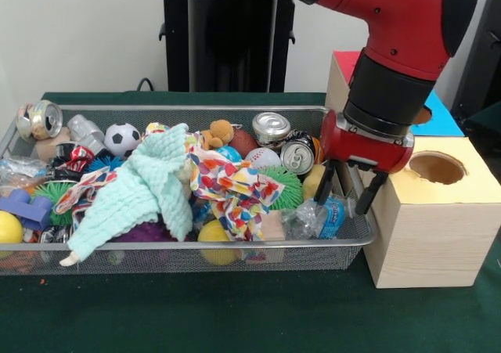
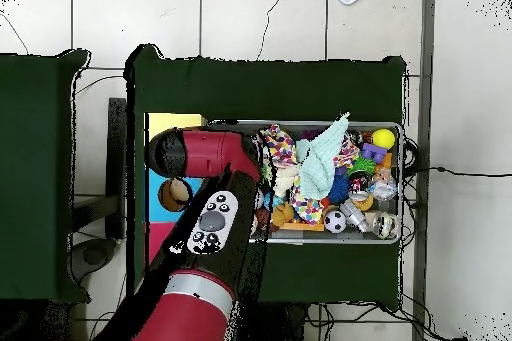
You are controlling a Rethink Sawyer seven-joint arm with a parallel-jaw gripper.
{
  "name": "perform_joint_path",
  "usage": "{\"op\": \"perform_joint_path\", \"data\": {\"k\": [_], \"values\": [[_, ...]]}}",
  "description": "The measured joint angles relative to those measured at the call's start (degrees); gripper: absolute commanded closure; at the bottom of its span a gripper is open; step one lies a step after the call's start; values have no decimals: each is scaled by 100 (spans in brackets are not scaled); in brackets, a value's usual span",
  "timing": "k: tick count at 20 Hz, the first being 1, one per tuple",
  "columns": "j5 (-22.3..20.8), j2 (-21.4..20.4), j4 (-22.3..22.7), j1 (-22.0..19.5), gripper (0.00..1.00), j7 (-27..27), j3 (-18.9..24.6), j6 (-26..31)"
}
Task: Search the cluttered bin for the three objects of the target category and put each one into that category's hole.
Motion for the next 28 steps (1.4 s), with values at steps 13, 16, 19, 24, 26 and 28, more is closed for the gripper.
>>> {"op": "perform_joint_path", "data": {"k": [13, 16, 19, 24, 26, 28], "values": [[1, 168, -152, 236, 0, 0, -343, -13], [1, 209, -180, 291, 0, 0, -425, -72], [2, 246, -209, 319, 0, 0, -481, -173], [-1, 326, -305, 322, 0, 0, -555, -401], [-1, 405, -349, 305, 0, 0, -591, -502], [-1, 536, -401, 266, 0, 0, -612, -623]]}}
